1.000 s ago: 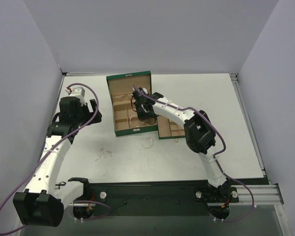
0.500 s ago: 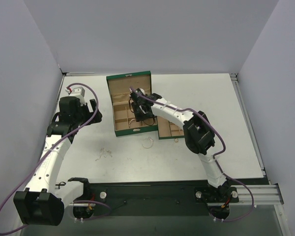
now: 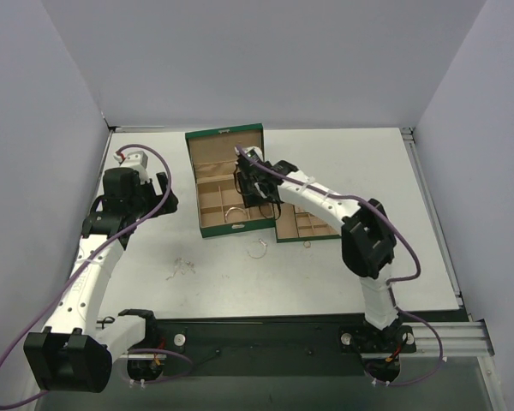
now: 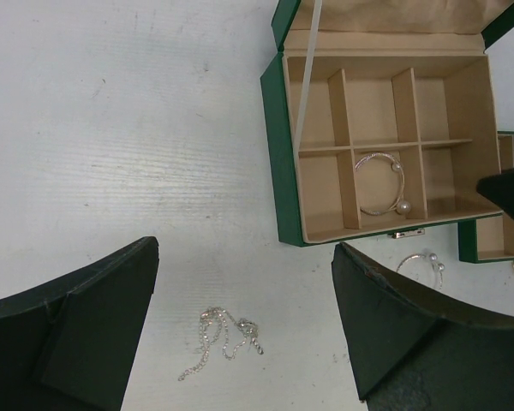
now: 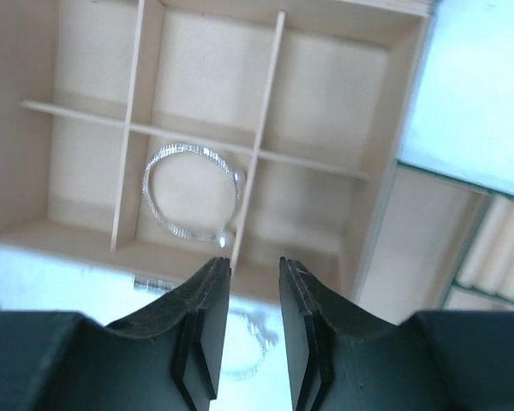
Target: Organize the mixed jewelry
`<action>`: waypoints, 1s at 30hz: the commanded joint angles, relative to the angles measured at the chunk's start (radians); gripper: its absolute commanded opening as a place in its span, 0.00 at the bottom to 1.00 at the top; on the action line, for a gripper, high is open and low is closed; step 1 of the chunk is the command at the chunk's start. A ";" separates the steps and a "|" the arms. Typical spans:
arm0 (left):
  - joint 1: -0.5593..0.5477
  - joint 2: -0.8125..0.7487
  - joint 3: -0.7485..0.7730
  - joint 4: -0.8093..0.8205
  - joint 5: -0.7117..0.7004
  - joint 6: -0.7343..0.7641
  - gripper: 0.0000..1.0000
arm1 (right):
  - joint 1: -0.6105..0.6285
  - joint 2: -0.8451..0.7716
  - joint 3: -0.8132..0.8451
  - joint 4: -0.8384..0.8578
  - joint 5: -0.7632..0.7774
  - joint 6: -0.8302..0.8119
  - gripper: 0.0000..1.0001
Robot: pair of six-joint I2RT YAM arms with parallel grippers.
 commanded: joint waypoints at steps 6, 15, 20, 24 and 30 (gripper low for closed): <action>0.012 -0.003 0.013 0.027 0.004 0.004 0.92 | 0.033 -0.367 -0.430 0.131 -0.031 0.085 0.33; 0.012 0.003 0.013 0.030 0.018 0.003 0.92 | 0.082 -0.283 -0.546 0.171 -0.059 0.112 0.34; 0.012 0.004 0.010 0.032 0.016 0.003 0.92 | 0.099 -0.224 -0.516 0.162 -0.008 0.138 0.34; 0.012 0.004 0.008 0.032 0.019 0.001 0.92 | 0.101 -0.192 -0.496 0.137 0.026 0.169 0.34; 0.012 0.007 0.010 0.035 0.029 0.001 0.92 | 0.101 -0.181 -0.510 0.134 0.044 0.195 0.33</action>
